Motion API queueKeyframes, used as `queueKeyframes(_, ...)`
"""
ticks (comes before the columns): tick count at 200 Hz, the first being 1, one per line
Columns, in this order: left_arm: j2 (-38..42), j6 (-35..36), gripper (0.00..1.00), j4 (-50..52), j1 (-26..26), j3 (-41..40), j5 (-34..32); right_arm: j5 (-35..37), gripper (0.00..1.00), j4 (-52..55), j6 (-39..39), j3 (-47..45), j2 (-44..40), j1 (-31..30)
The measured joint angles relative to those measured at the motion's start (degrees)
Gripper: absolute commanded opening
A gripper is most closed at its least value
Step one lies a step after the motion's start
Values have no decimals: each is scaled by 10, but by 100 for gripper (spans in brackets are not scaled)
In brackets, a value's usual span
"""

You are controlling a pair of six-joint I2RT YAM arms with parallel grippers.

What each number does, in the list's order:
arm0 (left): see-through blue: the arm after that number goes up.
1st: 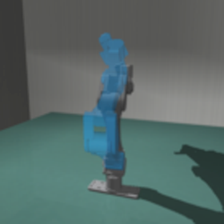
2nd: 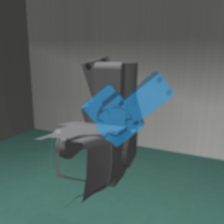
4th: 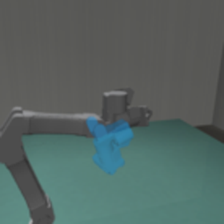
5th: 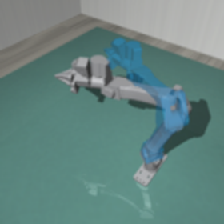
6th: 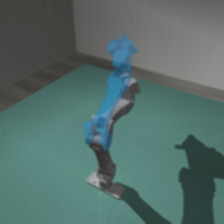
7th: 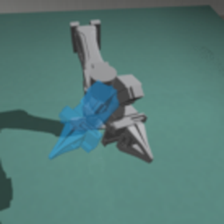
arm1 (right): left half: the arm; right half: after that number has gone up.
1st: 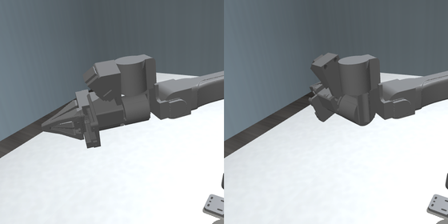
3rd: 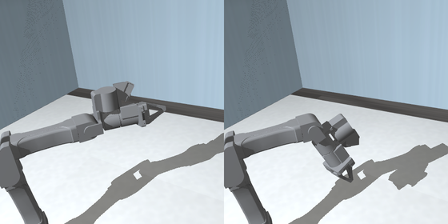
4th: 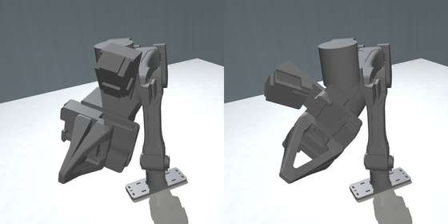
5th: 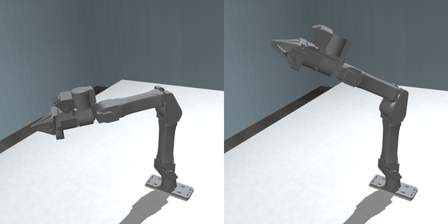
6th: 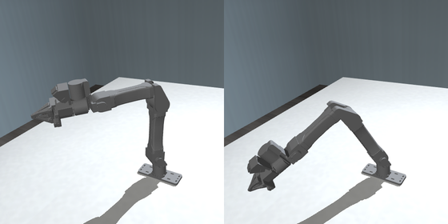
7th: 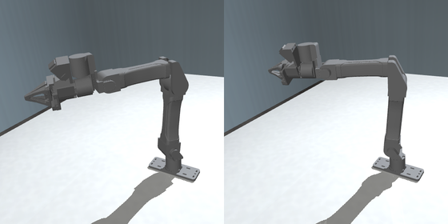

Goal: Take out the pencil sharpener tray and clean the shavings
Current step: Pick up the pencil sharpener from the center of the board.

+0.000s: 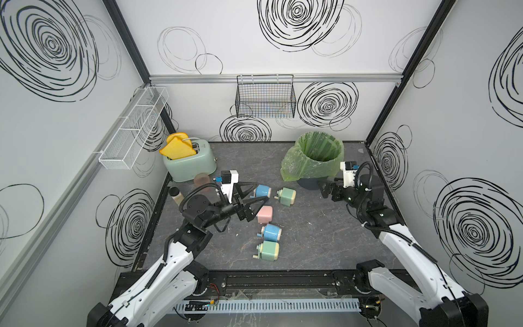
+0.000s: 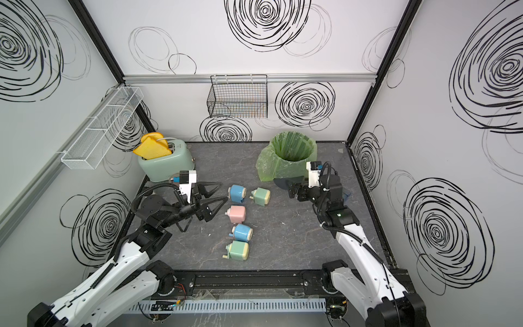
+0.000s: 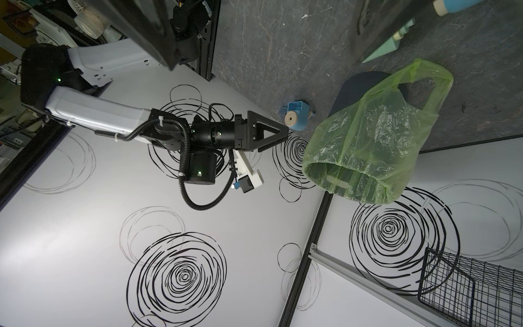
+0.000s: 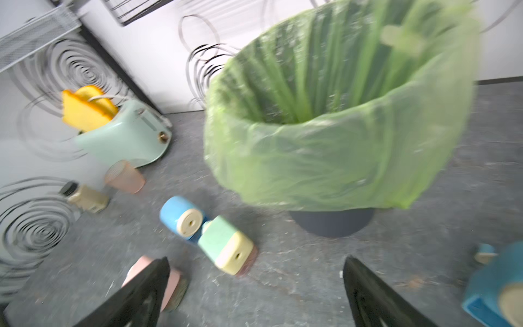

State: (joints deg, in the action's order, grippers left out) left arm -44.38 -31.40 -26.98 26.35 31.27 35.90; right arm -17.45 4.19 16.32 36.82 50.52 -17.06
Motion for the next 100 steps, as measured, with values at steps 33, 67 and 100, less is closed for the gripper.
queueKeyframes(33, -3, -1, 97, 1, 0, 0, 0, -14, 99, -36, -25, -66, 23, -87)
queueKeyframes(67, -2, -1, 97, 6, -2, 0, 0, 28, 99, -92, -58, -76, 129, -121)
queueKeyframes(100, -1, -1, 97, 8, -2, 0, 0, 87, 99, -131, -110, -39, 252, -150)
